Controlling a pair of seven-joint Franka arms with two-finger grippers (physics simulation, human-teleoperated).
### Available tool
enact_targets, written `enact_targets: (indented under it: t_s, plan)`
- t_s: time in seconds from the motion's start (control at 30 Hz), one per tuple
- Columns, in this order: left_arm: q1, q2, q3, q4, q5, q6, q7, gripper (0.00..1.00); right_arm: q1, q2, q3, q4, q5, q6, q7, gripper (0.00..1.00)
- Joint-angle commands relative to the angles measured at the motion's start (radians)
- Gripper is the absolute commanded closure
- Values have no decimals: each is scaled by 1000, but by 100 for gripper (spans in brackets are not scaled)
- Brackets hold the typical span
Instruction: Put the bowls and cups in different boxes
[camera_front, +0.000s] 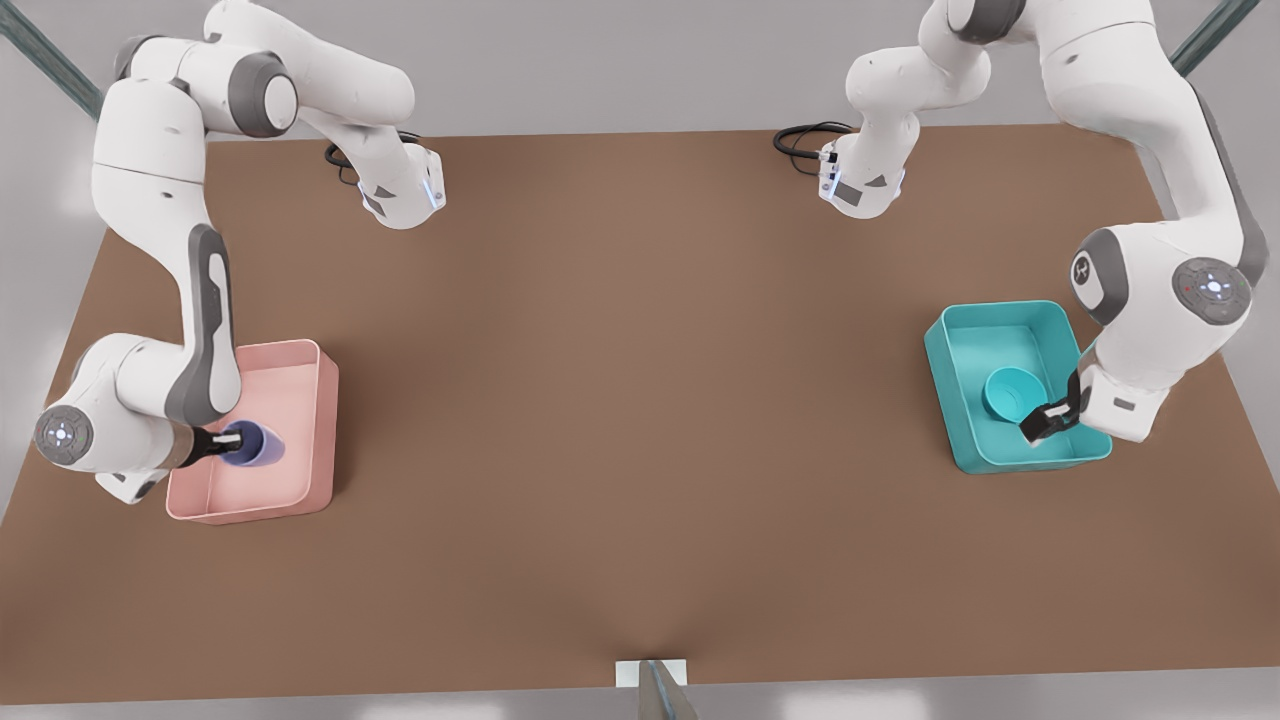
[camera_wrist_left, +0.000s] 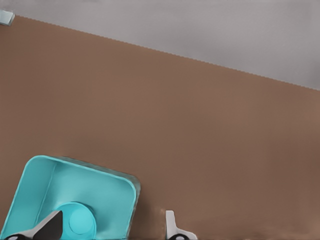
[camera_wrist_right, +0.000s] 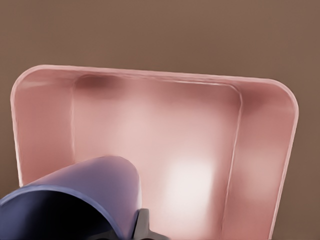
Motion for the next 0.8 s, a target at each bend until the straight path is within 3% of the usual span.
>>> enact_targets:
  t_s: [0.0, 0.2, 0.23, 0.27, 0.47, 0.63, 0.7, 0.73, 0.77]
  plan:
    - [2, 11, -75, 120, 3, -445, 261, 0, -10, 30, 0, 2, -4, 43, -183, 79]
    - [6, 10, -103, 122, -18, -473, 263, 0, -14, 83, 0, 0, -2, 105, -184, 79]
    - [6, 10, -103, 124, -18, -473, 263, 0, -18, 82, 1, -1, 2, 103, -183, 23]
    - [9, 10, -103, 124, -18, -470, 263, 0, -21, 83, 1, -1, 10, 103, -196, 0]
    - [12, 11, -103, 122, -20, -476, 260, 0, -21, 62, 11, -6, 18, 73, -210, 0]
    - [16, 15, -103, 117, -20, -468, 262, 0, -19, -61, 9, -11, 97, -122, -290, 0]
    - [16, 15, -103, 116, -20, -470, 262, 0, 51, -104, 21, 149, 107, -296, -259, 1]
    - [16, 15, -103, 116, -20, -470, 262, 0, 143, -102, 20, 233, 97, -302, -7, 3]
    - [16, 15, -101, 116, -20, -470, 262, 0, 209, -111, 21, 307, 85, -429, 221, 0]
